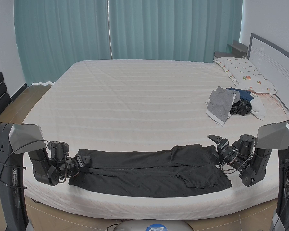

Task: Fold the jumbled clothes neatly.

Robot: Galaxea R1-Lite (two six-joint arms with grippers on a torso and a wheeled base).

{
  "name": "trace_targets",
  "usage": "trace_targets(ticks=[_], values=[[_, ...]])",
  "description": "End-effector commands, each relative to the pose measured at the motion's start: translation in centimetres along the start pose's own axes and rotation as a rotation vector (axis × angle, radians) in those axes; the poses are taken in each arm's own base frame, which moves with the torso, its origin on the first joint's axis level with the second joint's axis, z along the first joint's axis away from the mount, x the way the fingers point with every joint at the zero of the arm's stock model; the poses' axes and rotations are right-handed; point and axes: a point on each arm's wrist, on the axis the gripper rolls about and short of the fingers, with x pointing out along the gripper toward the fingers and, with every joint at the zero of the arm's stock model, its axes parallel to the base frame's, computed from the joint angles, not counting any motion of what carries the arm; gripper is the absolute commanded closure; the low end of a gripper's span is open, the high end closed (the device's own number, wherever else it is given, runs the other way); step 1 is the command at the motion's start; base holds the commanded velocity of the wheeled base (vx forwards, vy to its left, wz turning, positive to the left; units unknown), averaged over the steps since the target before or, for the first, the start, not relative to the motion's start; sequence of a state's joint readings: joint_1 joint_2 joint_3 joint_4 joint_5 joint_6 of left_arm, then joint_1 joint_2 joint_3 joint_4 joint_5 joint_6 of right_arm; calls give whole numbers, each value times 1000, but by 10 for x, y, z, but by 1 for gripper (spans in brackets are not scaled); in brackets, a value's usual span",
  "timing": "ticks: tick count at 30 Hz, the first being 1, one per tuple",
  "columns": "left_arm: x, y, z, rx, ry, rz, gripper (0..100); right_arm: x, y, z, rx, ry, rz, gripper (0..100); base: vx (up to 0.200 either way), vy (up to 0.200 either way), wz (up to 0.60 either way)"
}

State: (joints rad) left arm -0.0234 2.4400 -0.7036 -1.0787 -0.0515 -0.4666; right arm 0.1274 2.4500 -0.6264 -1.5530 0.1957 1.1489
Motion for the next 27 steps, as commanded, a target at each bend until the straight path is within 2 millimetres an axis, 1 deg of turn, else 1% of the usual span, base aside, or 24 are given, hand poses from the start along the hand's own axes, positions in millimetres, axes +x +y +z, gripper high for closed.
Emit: trace_targets(ticks=[1,5,11,14,17,18,23,27], values=[[-5,-3,5,-19,-23,-14,0,0,1,0,-2,-2,10,0,0,0,0],[-9,-7,4,-19,-13,-32,0,0,1,0,-2,-4,9,0,0,0,0],[-7,-8,2,-11,-9,-37,0,0,1,0,-2,-2,10,0,0,0,0],[-2,-6,-1,-11,-2,-31,0,0,1,0,-2,-2,10,0,0,0,0],[-2,-4,-1,-12,-5,-32,0,0,1,0,-2,-2,10,0,0,0,0],[-2,-4,-2,-12,-4,-34,100,0,1,0,-2,-2,10,0,0,0,0],[-8,-3,-6,-13,2,-59,100,0,1,0,-2,-2,10,0,0,0,0],[-8,-1,-3,-21,-2,-72,100,0,1,0,-2,-4,9,0,0,0,0]])
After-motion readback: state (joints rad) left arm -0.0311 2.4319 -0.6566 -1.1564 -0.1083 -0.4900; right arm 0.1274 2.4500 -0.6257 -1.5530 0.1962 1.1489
